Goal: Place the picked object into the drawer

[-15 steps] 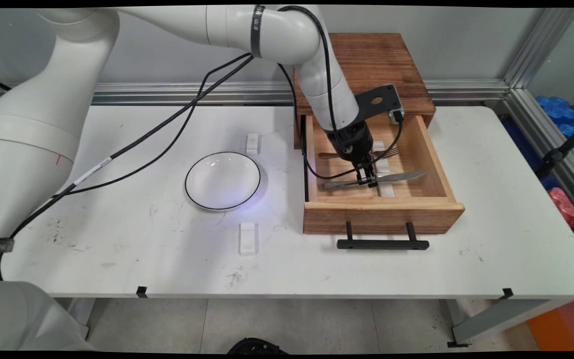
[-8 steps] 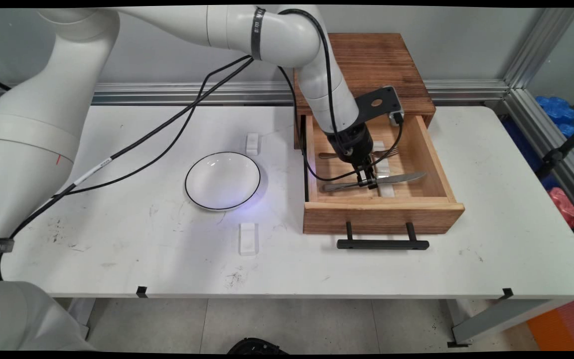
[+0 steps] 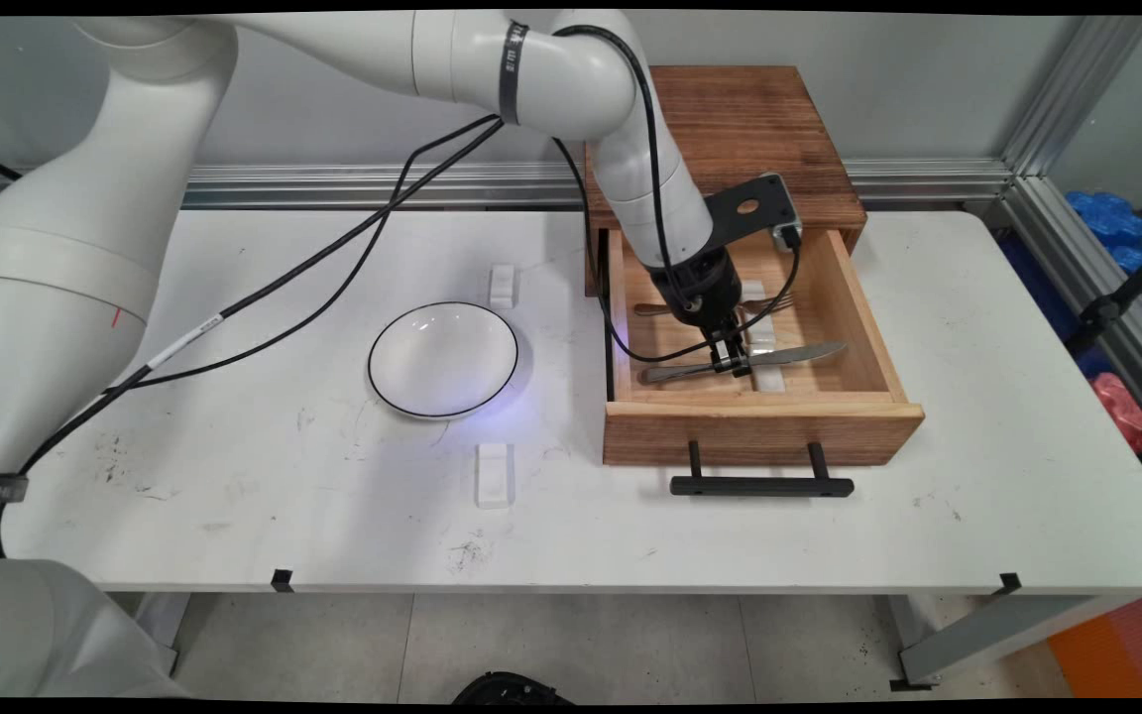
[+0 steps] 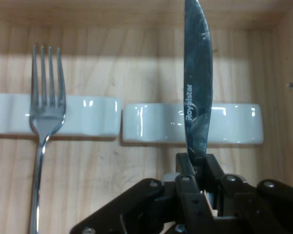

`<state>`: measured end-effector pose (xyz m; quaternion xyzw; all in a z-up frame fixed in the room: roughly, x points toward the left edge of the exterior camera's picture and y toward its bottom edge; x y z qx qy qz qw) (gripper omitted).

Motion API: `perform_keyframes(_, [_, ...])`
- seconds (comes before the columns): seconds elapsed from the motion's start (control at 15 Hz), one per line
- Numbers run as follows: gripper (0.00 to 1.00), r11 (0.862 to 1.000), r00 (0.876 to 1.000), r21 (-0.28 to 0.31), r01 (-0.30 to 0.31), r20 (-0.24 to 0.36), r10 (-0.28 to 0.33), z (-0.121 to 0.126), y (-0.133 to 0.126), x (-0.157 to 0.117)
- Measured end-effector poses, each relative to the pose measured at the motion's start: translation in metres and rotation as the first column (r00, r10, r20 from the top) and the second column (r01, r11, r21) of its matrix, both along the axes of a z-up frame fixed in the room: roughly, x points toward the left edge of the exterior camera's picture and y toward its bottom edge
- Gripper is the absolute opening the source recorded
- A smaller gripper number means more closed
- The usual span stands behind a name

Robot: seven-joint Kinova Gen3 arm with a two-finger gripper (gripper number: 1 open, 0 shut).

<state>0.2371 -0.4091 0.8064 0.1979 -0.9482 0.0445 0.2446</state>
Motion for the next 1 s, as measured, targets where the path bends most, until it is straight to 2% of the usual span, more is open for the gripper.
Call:
perform_keyframes(0.4, [0.0, 1.0, 1.0, -0.002, -0.006, -0.007, 0.006, -0.0027, 0.0001, 0.0007])
perform_keyframes(0.47, [1.0, 1.0, 1.0, -0.002, -0.007, -0.008, 0.007, -0.003, 0.0001, 0.0007])
perform_keyframes(1.0, [1.0, 1.0, 1.0, -0.003, -0.015, -0.019, 0.015, -0.0021, 0.0012, 0.002])
